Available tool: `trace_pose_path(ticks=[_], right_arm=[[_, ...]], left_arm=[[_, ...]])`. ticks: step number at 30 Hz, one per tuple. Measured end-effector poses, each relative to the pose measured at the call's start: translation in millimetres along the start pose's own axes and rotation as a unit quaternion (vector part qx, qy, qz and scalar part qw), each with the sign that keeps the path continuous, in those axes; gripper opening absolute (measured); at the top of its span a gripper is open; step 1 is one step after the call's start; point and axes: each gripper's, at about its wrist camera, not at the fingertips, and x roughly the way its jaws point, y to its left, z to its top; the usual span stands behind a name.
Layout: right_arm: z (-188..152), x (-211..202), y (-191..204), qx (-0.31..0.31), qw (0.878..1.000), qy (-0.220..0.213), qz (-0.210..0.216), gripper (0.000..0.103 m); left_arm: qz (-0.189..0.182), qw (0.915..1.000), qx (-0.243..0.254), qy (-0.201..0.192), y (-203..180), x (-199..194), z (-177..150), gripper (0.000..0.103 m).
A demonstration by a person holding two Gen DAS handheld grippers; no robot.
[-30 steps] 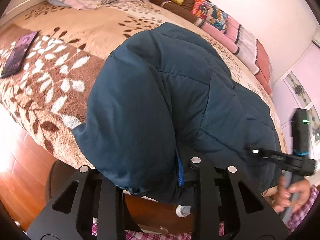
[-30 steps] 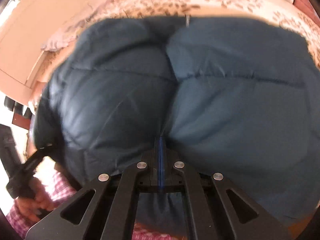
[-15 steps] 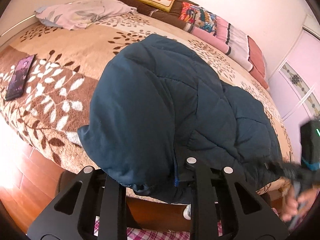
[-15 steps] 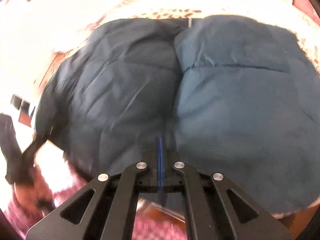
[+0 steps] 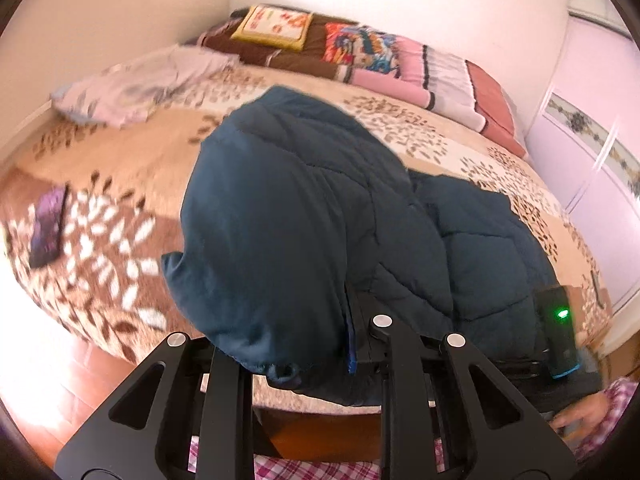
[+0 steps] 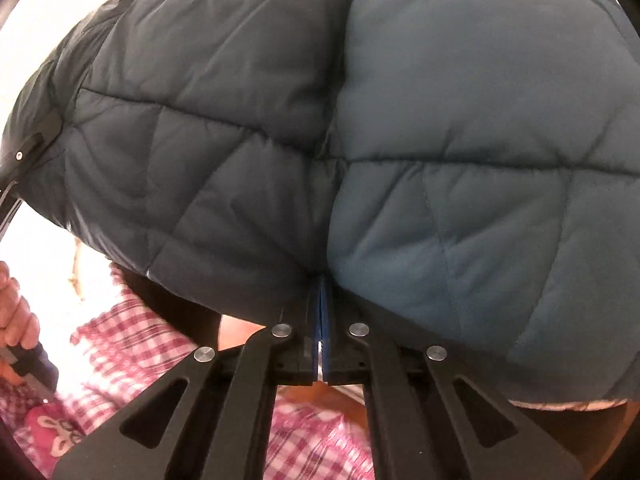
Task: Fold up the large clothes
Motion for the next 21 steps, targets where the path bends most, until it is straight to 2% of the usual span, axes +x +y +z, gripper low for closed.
trace_pose_path(ticks=[2,3,5,6,8,10,12,14,18,20,21], right_arm=[[-4,-24,-5,0.005,1.000,-0.010,0.028,0.002],[-10,-50,-9,0.002,0.998,-0.044,0.042,0.002],[-15,-94,-27,0.009,0.994,-0.102,0.039,0.002],[-19,-117,-47,0.035,0.990,-0.131,0.037,0.002],[-25,-138,-82,0.077,0.984,-0.161,0.028,0.003],[-27,-143,-114,0.106,0.980,-0.168,0.003,0.003],[-24,-126,-139,0.124,0.981,-0.150,-0.012,0.003],[-23,-95,-159,0.135,0.983,-0.122,0.009,0.003],[-13,-85,-174,0.144,0.981,-0.126,0.025,0.003],[-11,-84,-180,0.143,0.981,-0.128,0.035,0.003],[-11,-83,-183,0.146,0.980,-0.129,0.045,0.003]], left_arm=[[0.001,0.9998,0.019,-0.008,-8,-6,5,0.020],[0.002,0.9993,0.033,-0.015,-14,-11,9,0.020],[0.005,0.9983,0.053,-0.025,-24,-16,12,0.020],[0.007,0.9972,0.067,-0.032,-31,-19,13,0.020],[0.009,0.9952,0.087,-0.044,-44,-25,16,0.020],[0.008,0.9930,0.103,-0.058,-59,-32,19,0.019],[-0.002,0.9902,0.119,-0.073,-76,-40,23,0.019],[-0.012,0.9857,0.143,-0.087,-97,-47,27,0.018],[-0.050,0.9669,0.224,-0.112,-157,-57,32,0.018],[-0.080,0.9509,0.275,-0.118,-197,-56,27,0.018],[-0.096,0.9389,0.308,-0.119,-222,-52,20,0.018]])
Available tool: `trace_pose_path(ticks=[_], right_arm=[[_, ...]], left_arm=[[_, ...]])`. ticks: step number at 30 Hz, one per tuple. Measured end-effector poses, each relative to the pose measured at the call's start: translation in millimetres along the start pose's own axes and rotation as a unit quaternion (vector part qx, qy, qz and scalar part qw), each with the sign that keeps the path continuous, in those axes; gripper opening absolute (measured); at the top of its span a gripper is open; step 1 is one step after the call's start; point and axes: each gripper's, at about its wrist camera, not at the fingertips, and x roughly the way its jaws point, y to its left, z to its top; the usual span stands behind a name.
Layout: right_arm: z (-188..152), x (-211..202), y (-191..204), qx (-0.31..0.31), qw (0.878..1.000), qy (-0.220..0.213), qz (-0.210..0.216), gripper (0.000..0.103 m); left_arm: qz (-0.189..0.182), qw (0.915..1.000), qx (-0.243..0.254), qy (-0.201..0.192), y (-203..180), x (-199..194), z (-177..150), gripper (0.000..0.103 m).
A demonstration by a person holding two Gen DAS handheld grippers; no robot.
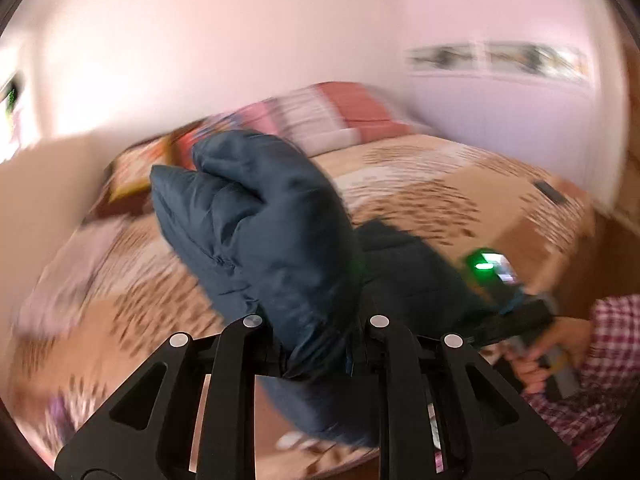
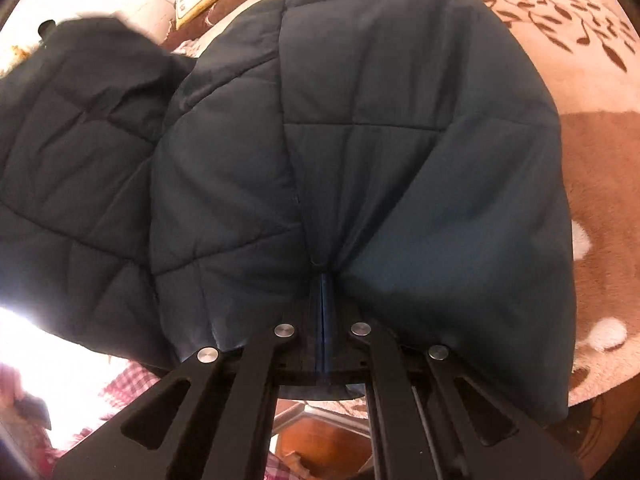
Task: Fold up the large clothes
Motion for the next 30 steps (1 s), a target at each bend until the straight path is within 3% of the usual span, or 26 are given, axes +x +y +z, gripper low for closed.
trace_pose_path(ticks=[2,6,10,13,15,18,19,22,25,28,30], right_arm=[[-10,-3,-7,0.013,1.000,0.002,0.021,0.003],[-10,-6,-40,0.062,0.995,0.004,0.081,0.000],[-16,-12,-79,0.145,0.975,0.001,0.167,0.000],[-34,-43,-110,0.181,0.964,-0.027,0.192,0.000],[-49,-75,-137,0.197,0.963,-0.056,0.178,0.000],[-56,-128,-167,0.206,0.968,-0.105,0.095,0.003],[-53,-142,-168,0.203,0.968,-0.118,0.086,0.003],[-22,-192,-143,0.150,0.970,-0.166,0.089,0.003],[20,-204,-82,0.070,0.978,-0.163,0.109,0.003],[57,-168,-9,0.000,0.988,-0.124,0.087,0.003],[87,-140,15,-0.035,0.994,-0.089,0.052,0.003]], left_arm=[[-0.031,0.9986,0.043,-0.001,-34,15,6,0.018],[-0.099,0.9874,0.122,0.017,-101,62,-10,0.018],[-0.123,0.9785,0.161,0.038,-136,88,-34,0.019],[-0.143,0.9742,0.166,0.054,-143,98,-44,0.022],[-0.151,0.9730,0.162,0.066,-146,102,-50,0.024],[-0.154,0.9711,0.167,0.073,-153,109,-60,0.026],[-0.154,0.9701,0.172,0.076,-156,109,-64,0.027],[-0.150,0.9684,0.184,0.076,-164,108,-70,0.030],[-0.147,0.9690,0.182,0.079,-167,106,-72,0.033],[-0.144,0.9700,0.178,0.081,-168,108,-71,0.034],[-0.142,0.9706,0.176,0.082,-168,109,-70,0.036]])
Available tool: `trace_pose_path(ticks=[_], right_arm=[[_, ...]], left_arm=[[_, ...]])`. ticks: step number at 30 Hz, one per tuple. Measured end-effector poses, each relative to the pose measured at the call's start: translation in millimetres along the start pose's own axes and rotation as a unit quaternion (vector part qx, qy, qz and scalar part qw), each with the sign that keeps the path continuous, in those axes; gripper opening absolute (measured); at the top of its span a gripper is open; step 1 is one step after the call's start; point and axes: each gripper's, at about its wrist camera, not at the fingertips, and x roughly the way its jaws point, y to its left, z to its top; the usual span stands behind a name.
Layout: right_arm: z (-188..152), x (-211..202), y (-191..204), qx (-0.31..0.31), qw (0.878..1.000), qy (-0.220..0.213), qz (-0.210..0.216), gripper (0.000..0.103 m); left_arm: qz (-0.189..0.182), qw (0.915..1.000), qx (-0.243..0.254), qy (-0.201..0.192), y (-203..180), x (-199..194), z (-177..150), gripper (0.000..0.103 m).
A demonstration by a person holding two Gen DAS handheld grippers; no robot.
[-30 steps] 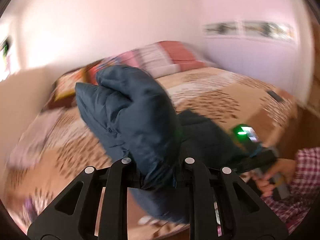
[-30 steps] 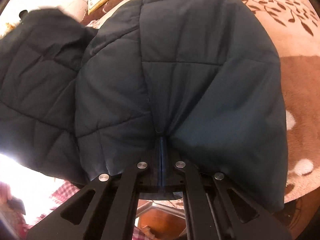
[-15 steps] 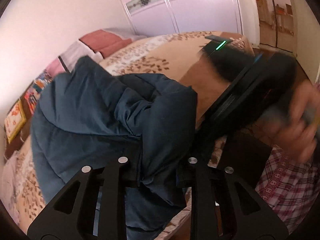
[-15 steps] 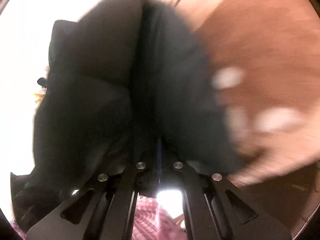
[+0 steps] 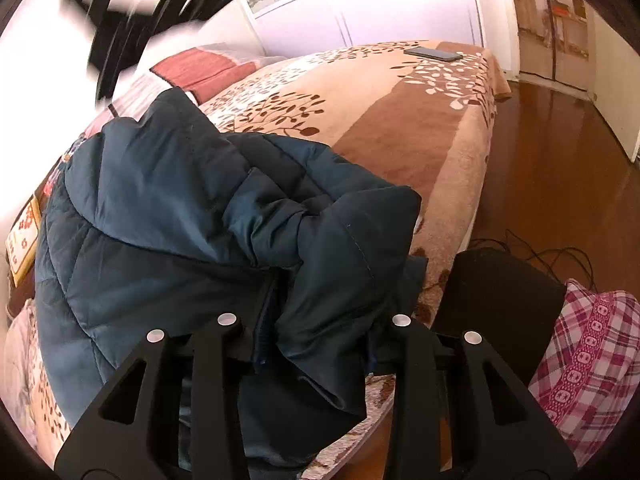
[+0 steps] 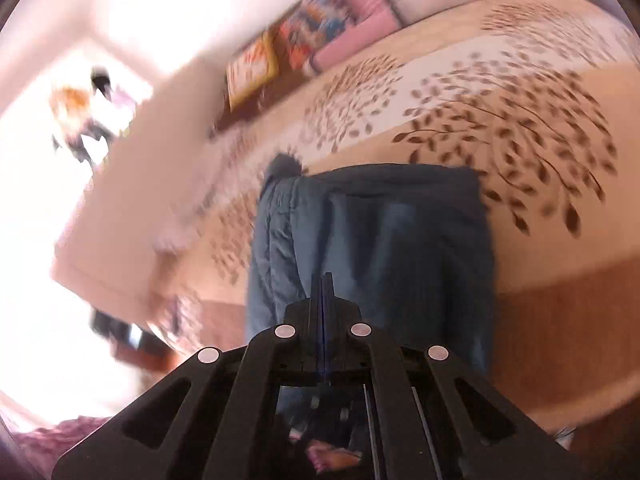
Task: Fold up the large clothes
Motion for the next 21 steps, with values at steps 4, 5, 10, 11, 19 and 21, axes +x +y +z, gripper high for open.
trace_pose_path(ticks=[4,5,10,11,19,21], right_arm=[[-1,52,-14,-0.014,0.994,0.058,-0.091,0.000],[0,65,-24,-0.008,0.992,0.074,-0.100,0.000],[-18,90,-64,-0.009,0.988,0.090,-0.123,0.000],[-21,93,-68,-0.005,0.989,0.091,-0.120,0.000],[-21,99,-69,-0.012,0.987,0.083,-0.134,0.000],[-22,96,-75,0.005,0.990,0.077,-0.120,0.000]], left_arm=[[-0.008,0.9999,-0.013,0.000,5,11,3,0.043],[-0.012,0.9998,-0.015,0.001,6,12,3,0.044],[-0.033,0.9994,-0.006,0.002,0,14,3,0.054],[-0.039,0.9992,-0.007,0.001,0,12,3,0.057],[-0.110,0.9909,-0.077,-0.004,32,-27,8,0.058],[-0.111,0.9889,-0.098,-0.017,49,-50,6,0.058]])
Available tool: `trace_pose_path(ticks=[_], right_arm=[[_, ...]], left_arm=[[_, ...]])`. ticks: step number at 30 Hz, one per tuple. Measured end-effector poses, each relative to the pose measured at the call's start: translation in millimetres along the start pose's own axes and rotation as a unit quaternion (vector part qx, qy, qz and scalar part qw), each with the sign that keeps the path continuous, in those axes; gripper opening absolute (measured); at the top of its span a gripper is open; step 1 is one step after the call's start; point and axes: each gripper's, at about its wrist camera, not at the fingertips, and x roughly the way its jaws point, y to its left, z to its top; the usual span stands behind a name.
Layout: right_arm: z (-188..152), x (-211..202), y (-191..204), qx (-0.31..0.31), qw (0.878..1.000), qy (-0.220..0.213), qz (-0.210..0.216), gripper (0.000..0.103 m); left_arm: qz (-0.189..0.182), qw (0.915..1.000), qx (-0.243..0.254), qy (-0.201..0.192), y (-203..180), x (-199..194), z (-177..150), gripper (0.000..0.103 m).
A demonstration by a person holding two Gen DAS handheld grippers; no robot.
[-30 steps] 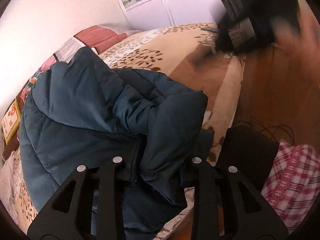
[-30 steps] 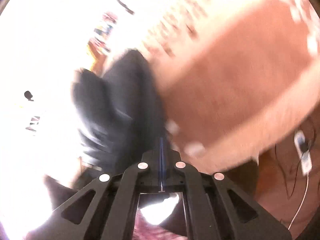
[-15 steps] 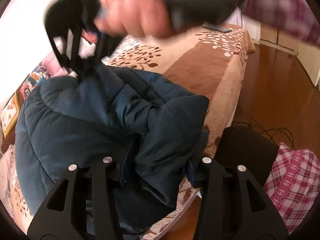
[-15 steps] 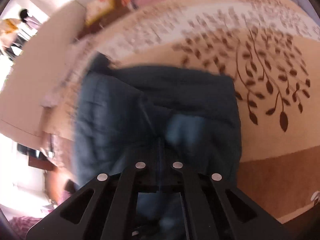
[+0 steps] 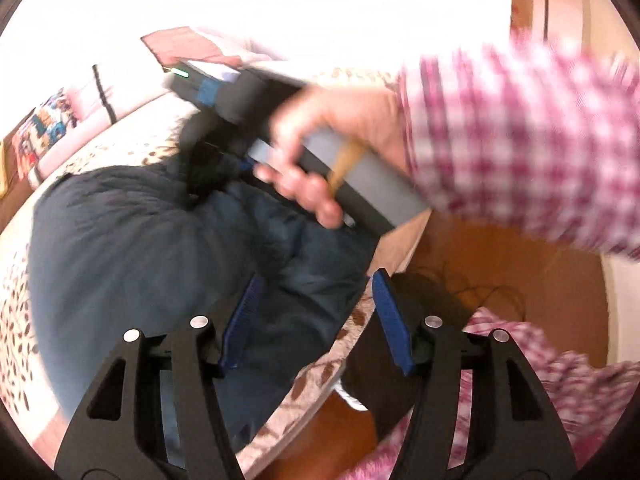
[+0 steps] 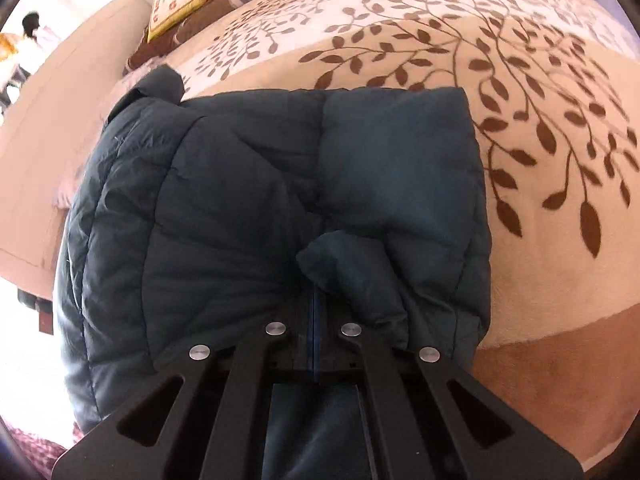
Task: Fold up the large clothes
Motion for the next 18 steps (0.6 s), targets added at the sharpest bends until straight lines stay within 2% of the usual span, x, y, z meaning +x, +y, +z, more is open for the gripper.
trace_pose_path(ticks=[1,3,5,6,8,9,12,14,15,18], right_arm=[[-1,-1,-4,0.008,1.000,-0.001,0.009,0.000],[-3,-3,-6,0.018,1.000,-0.005,0.015,0.000],[-4,-4,-3,0.015,1.000,-0.009,0.007,0.000],[-4,-5,-1,0.011,1.000,-0.011,-0.001,0.000],[-4,-6,4,0.004,1.000,-0.013,-0.015,0.000],[-4,-5,7,0.000,1.000,-0.014,-0.022,0.000],[-5,-4,8,-0.002,0.999,-0.018,-0.029,0.000],[-5,-4,7,0.002,0.999,-0.021,-0.029,0.000],[-6,-4,7,0.003,0.999,-0.023,-0.030,0.000],[-7,-4,9,-0.002,0.999,-0.027,-0.038,0.000]], left_arm=[[0.005,0.9999,-0.009,-0.007,6,-11,1,0.058],[0.021,0.9989,-0.038,-0.020,21,-36,2,0.065],[0.045,0.9943,-0.089,-0.039,46,-65,-2,0.081],[0.063,0.9887,-0.128,-0.049,62,-82,-8,0.083],[0.074,0.9783,-0.187,-0.051,83,-97,-20,0.088],[0.076,0.9682,-0.235,-0.042,98,-105,-33,0.088],[0.085,0.9477,-0.307,-0.003,122,-105,-66,0.088],[0.066,0.9350,-0.348,0.016,132,-91,-82,0.088],[0.044,0.9255,-0.375,0.027,137,-85,-90,0.088],[0.006,0.9156,-0.400,0.041,142,-71,-100,0.088]])
